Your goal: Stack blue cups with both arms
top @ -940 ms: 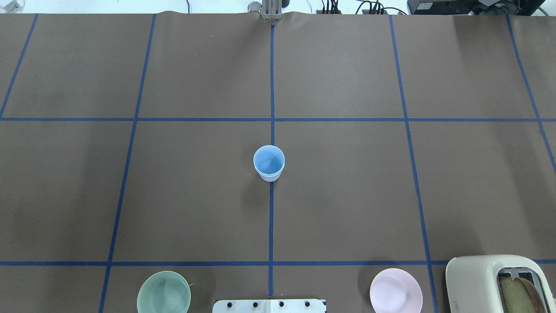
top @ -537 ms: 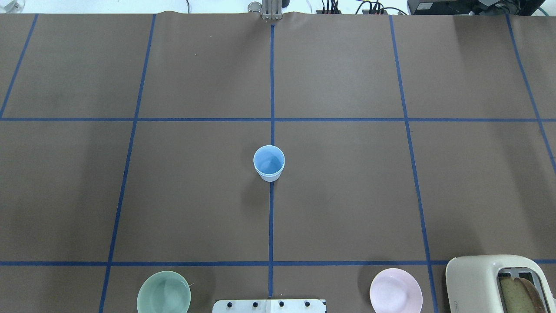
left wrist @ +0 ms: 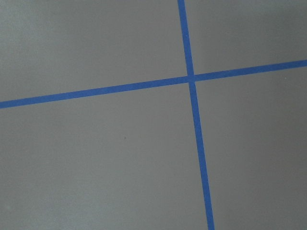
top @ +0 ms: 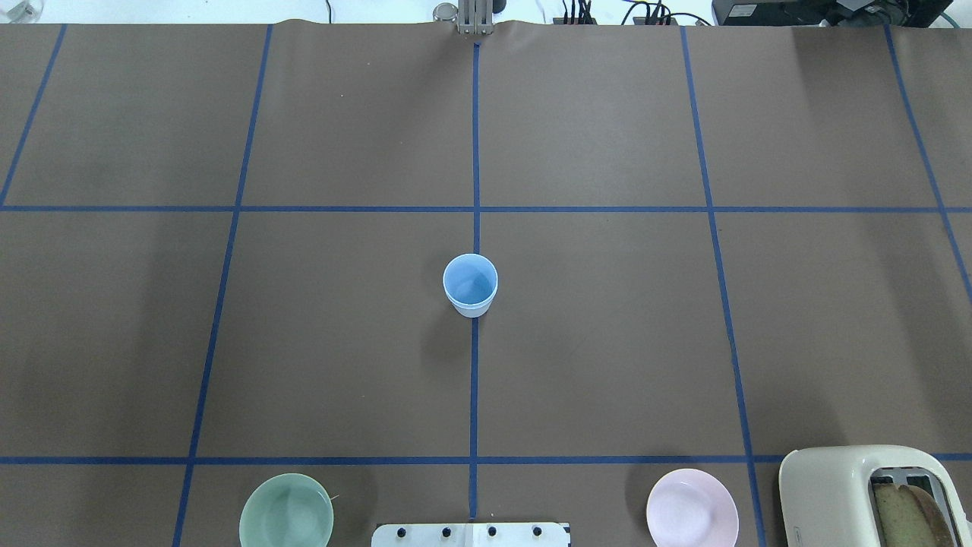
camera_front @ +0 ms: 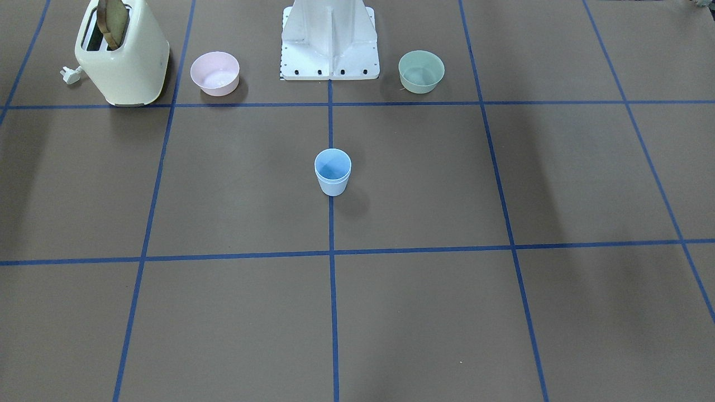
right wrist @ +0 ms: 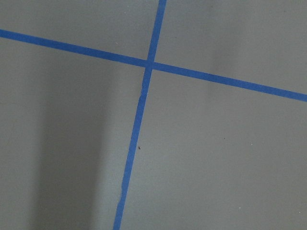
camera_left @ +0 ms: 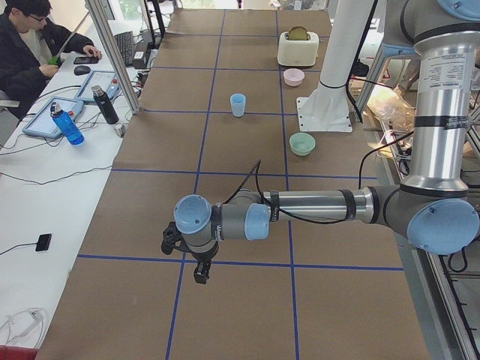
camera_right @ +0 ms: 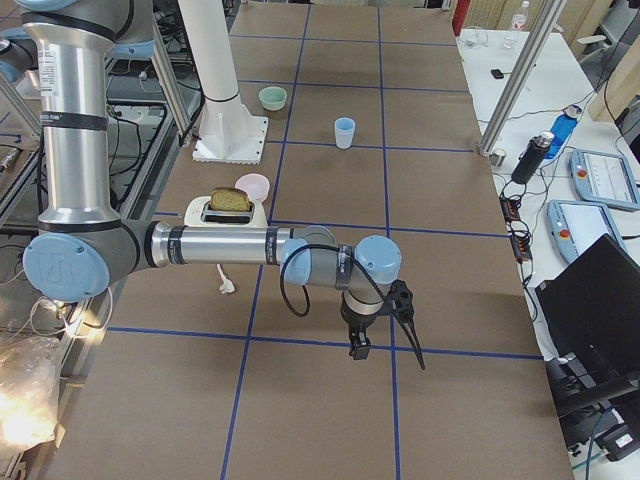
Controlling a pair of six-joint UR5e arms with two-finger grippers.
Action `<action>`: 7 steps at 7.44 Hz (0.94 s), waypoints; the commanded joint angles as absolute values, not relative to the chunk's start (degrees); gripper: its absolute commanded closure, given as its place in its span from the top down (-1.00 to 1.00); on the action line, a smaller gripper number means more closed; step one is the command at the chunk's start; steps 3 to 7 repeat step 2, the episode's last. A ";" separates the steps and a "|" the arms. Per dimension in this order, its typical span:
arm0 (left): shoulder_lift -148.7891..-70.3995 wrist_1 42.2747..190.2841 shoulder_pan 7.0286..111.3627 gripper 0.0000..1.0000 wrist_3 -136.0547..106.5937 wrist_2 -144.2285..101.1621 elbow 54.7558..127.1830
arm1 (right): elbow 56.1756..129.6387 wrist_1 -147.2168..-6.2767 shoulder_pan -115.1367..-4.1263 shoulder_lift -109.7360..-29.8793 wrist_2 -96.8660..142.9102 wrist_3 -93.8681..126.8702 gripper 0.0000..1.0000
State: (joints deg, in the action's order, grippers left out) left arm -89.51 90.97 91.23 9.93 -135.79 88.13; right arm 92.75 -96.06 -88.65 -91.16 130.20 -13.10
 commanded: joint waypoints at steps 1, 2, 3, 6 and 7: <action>-89.47 90.97 91.32 0.99 9.93 -135.79 88.15 | 92.72 -96.06 -88.68 -91.23 130.25 -13.10 1.00; -89.21 90.97 91.23 0.99 9.93 -135.79 88.15 | 92.72 -96.06 -88.59 -91.23 130.17 -13.10 1.00; -89.21 90.97 91.23 0.99 9.93 -135.79 88.15 | 92.72 -96.06 -88.59 -91.23 130.17 -13.10 1.00; -89.21 90.97 91.23 0.99 9.93 -135.79 88.15 | 92.72 -96.06 -88.59 -91.23 130.17 -13.10 1.00; -89.21 90.97 91.23 0.99 9.93 -135.79 88.15 | 92.72 -96.06 -88.59 -91.23 130.17 -13.10 1.00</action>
